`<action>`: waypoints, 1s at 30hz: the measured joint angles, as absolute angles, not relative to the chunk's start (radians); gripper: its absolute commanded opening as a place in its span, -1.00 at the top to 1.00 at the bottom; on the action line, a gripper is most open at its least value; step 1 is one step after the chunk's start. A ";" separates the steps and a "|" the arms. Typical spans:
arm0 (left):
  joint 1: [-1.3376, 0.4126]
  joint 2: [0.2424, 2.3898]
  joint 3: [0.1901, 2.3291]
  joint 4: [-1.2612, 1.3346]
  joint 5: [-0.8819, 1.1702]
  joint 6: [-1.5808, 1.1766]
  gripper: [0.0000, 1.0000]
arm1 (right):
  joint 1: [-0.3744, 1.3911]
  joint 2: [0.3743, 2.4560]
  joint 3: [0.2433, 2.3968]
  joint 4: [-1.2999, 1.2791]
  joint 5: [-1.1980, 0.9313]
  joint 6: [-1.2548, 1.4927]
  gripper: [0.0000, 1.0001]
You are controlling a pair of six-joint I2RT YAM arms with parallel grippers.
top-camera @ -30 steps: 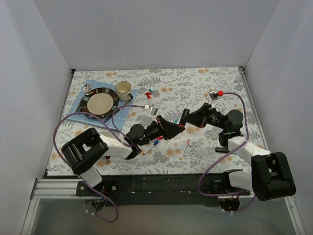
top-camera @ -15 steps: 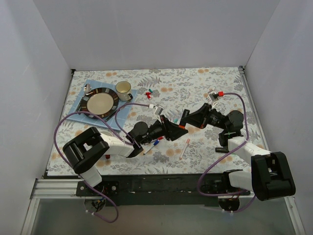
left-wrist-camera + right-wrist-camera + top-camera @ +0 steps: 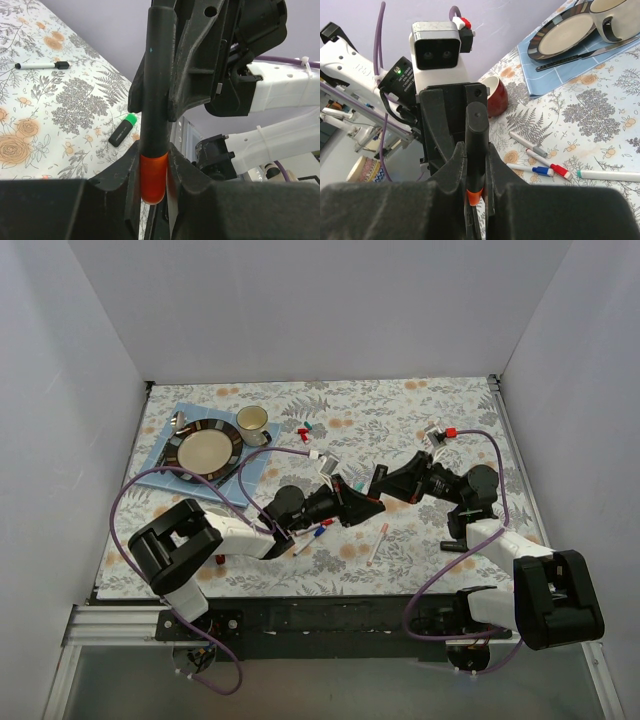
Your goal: Open the pen caps
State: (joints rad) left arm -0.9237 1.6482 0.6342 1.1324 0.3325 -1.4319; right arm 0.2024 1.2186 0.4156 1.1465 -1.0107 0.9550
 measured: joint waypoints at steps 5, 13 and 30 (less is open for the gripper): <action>-0.917 1.653 0.635 1.118 0.384 -1.433 1.00 | 0.200 1.218 0.416 1.131 -1.038 0.908 0.97; -0.928 1.694 0.633 1.148 0.420 -1.501 1.00 | 0.144 1.267 0.416 1.163 -1.138 0.976 0.97; -1.002 1.439 0.341 0.880 0.489 -1.504 1.00 | -0.043 1.384 0.587 1.139 -0.862 0.836 0.97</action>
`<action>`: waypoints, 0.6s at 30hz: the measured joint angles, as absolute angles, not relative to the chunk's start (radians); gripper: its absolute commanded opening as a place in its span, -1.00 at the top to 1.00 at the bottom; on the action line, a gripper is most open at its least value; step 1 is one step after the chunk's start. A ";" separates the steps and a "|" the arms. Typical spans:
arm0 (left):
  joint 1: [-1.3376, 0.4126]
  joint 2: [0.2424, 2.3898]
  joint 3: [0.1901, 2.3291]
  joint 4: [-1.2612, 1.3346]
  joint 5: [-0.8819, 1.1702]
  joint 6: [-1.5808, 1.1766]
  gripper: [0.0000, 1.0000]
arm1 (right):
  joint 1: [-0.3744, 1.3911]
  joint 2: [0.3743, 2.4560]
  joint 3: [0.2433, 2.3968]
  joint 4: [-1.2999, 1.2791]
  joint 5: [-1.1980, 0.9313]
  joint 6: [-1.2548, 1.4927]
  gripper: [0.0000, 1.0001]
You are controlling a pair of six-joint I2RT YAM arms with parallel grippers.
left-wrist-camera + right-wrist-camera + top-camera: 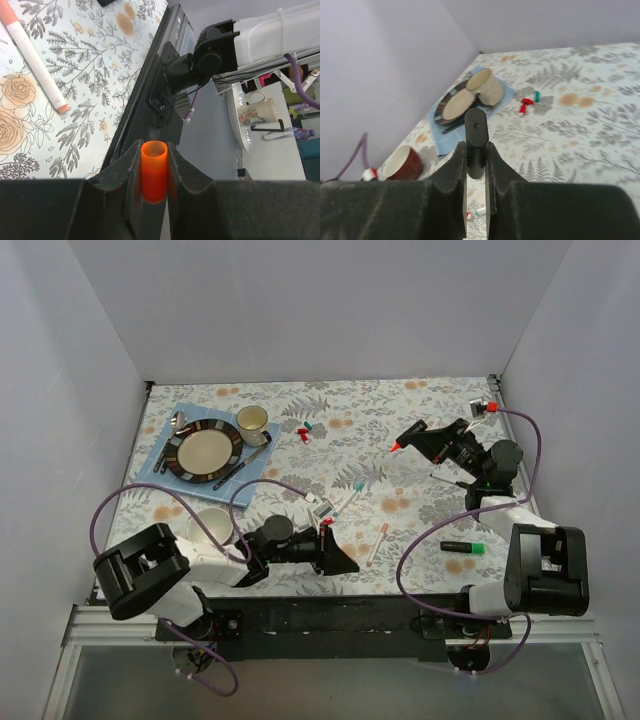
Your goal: Open the pen caps
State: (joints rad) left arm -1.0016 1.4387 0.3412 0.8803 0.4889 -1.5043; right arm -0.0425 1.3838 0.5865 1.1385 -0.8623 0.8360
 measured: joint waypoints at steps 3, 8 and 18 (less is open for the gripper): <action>-0.978 1.372 0.369 0.774 0.462 -1.471 1.00 | -0.048 1.362 0.591 0.952 -0.736 0.709 0.97; -0.831 1.269 0.431 0.631 0.435 -1.426 1.00 | -0.104 1.430 0.645 0.678 -0.548 0.575 0.97; -0.674 1.166 0.495 0.426 0.432 -1.332 1.00 | -0.191 1.703 0.859 0.387 -0.444 0.440 0.97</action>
State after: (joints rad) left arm -0.6739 1.1656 0.4953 0.4259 0.4324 -1.3319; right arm -0.1905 1.7031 0.8585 0.3874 -0.4442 0.4400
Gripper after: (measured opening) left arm 0.190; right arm 0.168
